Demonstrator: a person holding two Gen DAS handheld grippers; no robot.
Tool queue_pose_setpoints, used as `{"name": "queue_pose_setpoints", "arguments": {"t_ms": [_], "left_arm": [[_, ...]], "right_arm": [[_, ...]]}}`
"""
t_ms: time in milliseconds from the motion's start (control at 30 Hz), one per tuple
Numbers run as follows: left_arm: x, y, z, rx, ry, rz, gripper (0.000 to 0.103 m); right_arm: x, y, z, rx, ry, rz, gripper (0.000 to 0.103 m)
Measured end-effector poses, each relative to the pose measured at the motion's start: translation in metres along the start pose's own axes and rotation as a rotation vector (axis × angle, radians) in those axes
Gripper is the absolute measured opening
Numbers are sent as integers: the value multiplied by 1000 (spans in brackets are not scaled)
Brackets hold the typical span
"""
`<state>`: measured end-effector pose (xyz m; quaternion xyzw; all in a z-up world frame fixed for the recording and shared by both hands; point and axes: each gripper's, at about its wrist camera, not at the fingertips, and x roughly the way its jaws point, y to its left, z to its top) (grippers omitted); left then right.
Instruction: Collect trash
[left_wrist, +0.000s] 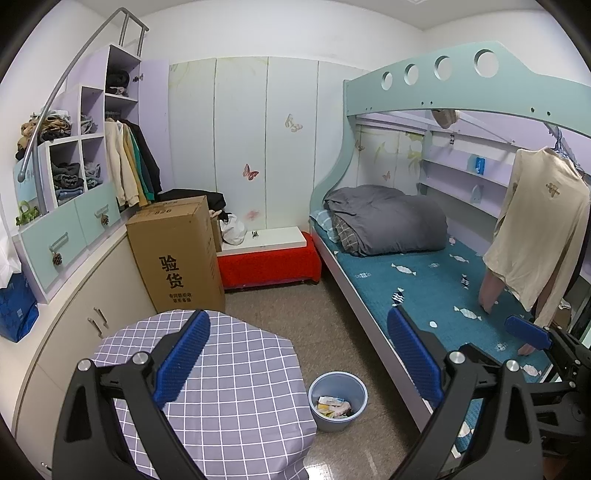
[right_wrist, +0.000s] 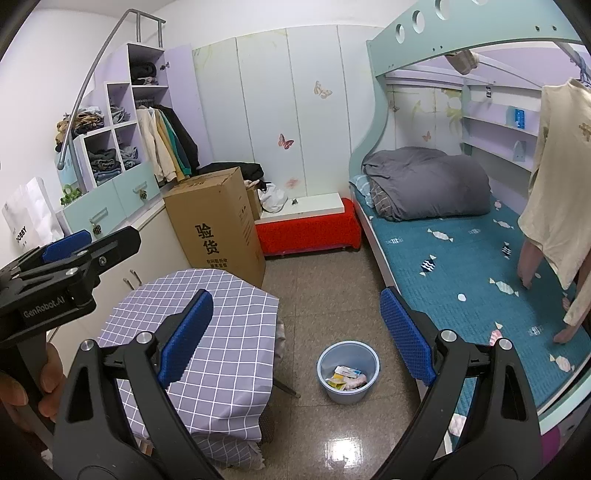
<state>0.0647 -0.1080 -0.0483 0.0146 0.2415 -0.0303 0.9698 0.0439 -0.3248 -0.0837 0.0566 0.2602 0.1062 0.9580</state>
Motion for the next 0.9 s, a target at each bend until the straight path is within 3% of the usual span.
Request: {"name": "queue_pose_setpoints", "arguments": {"t_ms": [900], "left_arm": [[21, 22, 3, -29, 41, 2, 95]], "right_arm": [[24, 12, 9, -14, 39, 4, 90]]}}
